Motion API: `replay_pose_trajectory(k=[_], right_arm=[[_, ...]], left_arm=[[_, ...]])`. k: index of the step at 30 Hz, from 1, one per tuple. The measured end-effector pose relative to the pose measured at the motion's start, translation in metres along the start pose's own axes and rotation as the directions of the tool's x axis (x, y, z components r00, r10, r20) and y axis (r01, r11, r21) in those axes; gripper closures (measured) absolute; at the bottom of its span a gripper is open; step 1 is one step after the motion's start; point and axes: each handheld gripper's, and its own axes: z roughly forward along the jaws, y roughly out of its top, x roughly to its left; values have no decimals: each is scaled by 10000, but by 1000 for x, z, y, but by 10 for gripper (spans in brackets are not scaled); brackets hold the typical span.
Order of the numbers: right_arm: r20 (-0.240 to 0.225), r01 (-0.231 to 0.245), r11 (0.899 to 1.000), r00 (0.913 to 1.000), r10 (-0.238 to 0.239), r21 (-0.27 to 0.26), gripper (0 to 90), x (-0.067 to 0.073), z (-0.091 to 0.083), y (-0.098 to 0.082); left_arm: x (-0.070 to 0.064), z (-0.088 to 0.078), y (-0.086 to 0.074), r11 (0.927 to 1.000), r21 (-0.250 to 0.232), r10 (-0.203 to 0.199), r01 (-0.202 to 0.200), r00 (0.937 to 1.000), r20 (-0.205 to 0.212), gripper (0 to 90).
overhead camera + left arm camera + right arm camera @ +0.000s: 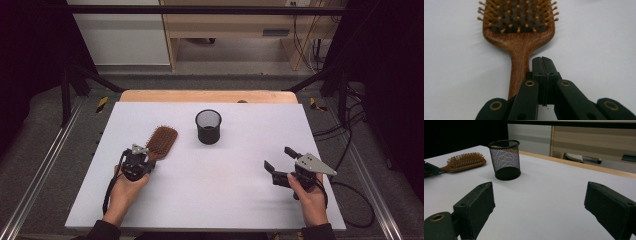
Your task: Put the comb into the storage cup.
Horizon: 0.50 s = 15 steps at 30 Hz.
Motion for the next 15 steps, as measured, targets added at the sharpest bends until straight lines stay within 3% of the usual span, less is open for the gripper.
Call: replay_pose_trajectory(k=[15], right_arm=[[-38,-5,10000,10000,5,20,93,0,1,0]], left_arm=[[15,-3,-2,10000,-24,30,-31,9999,-130,900]])
